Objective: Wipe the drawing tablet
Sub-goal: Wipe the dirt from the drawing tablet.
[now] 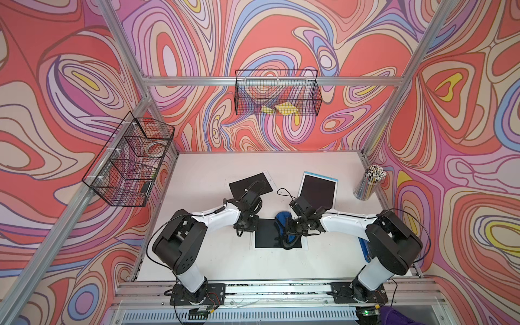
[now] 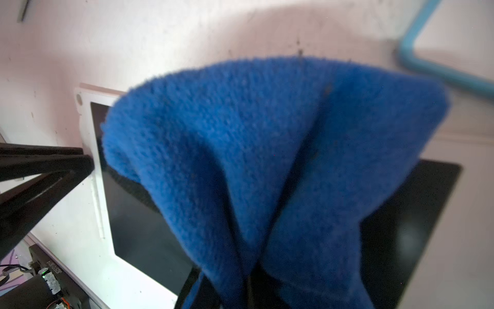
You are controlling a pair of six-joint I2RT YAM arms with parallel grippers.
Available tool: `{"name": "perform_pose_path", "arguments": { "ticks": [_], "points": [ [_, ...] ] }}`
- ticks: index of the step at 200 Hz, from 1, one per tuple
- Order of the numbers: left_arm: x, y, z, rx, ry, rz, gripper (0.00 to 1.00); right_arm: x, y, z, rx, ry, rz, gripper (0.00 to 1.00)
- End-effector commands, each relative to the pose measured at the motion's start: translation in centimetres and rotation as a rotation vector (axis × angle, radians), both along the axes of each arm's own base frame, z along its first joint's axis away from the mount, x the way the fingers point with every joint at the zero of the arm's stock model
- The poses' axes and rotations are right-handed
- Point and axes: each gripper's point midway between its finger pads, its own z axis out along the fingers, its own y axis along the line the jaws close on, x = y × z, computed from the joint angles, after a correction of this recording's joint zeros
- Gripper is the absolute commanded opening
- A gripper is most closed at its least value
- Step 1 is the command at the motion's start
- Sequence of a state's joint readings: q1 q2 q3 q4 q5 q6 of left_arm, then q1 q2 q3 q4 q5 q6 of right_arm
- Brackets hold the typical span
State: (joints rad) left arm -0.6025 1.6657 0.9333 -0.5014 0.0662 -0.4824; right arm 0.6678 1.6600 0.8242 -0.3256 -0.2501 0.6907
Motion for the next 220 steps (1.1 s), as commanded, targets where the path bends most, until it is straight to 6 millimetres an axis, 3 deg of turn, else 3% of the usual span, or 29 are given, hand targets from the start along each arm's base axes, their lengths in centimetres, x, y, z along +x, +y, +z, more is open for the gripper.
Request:
{"name": "perform_pose_path", "arguments": {
  "ticks": [1,36,52,71,124,164,186,220],
  "points": [
    [-1.7,2.9,-2.3,0.115,0.061,0.03,0.2,-8.3,-8.4,-7.7,-0.37,0.347,-0.039,0.0],
    [-2.1,2.6,-2.9,0.092,0.077,0.043,0.2,-8.2,-1.4,-10.9,-0.342,0.357,0.062,0.0],
    [-1.9,2.6,-2.8,0.09,0.071,0.048,0.19,-8.3,-0.2,-11.8,-0.31,0.371,0.053,0.0],
    [-1.9,2.5,-2.8,0.084,0.069,0.051,0.19,-8.5,-1.9,-11.7,-0.355,0.359,0.041,0.0],
    [-1.9,2.8,-2.5,0.093,0.058,0.045,0.19,-9.1,-10.6,-8.8,-0.308,0.399,-0.157,0.0],
    [-2.0,2.8,-2.5,0.088,0.06,0.046,0.19,-8.8,-10.9,-8.3,-0.247,0.409,-0.204,0.0],
    [-2.1,2.5,-2.6,0.076,0.066,0.046,0.19,-8.4,-8.4,-8.8,-0.201,0.411,-0.169,0.0],
    [-1.9,2.3,-2.7,0.069,0.068,0.05,0.19,-9.2,-1.6,-9.4,-0.208,0.396,-0.023,0.0]
  ]
}}
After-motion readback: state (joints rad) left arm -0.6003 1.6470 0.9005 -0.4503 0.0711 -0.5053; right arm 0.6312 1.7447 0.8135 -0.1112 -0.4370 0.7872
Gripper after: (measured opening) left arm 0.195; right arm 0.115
